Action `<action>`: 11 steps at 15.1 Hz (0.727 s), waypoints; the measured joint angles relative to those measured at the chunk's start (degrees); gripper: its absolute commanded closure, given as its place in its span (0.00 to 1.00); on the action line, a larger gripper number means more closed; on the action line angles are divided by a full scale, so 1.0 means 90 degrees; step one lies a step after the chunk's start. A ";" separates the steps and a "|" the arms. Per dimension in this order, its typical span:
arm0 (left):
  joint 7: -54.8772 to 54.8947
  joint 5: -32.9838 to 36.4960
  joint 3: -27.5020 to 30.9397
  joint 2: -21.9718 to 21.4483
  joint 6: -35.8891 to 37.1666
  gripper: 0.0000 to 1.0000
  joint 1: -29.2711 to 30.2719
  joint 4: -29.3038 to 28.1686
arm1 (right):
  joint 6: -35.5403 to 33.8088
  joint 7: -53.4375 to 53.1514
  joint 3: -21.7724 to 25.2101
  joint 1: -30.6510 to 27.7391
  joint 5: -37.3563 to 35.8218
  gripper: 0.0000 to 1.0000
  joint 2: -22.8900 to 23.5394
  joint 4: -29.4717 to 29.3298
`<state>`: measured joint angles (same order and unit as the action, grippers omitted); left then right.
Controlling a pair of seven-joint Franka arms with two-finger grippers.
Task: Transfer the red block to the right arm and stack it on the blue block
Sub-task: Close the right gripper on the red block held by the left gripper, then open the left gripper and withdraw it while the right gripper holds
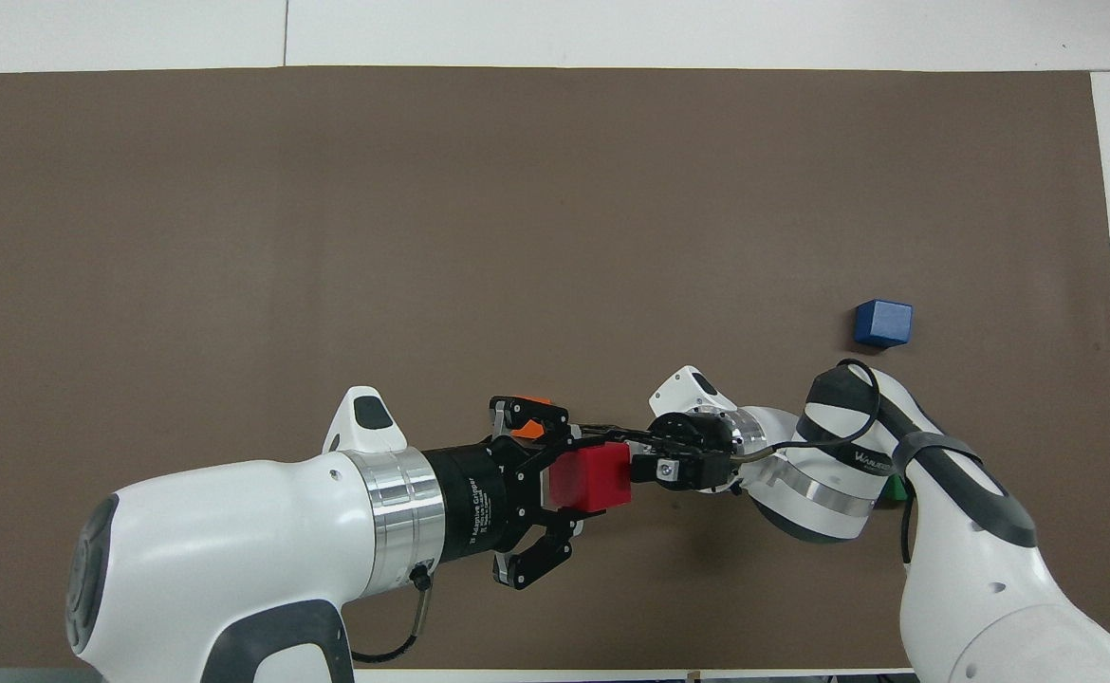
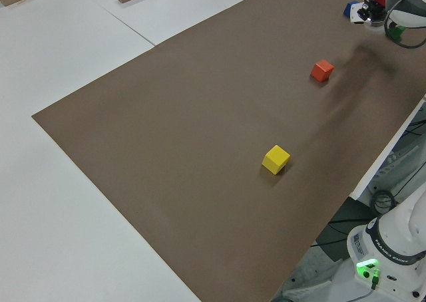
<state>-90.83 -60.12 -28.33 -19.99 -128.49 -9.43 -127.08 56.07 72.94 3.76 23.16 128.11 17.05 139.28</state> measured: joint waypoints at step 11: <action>0.0092 -0.0002 0.0023 -0.0053 0.0001 0.01 0.0002 -0.0097 | -0.0007 -0.0087 0.0006 0.0107 0.0006 1.00 0.0010 0.0012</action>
<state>-90.00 -60.14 -28.11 -20.47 -128.48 -9.41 -127.95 56.01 72.15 3.82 24.12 128.17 17.14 139.39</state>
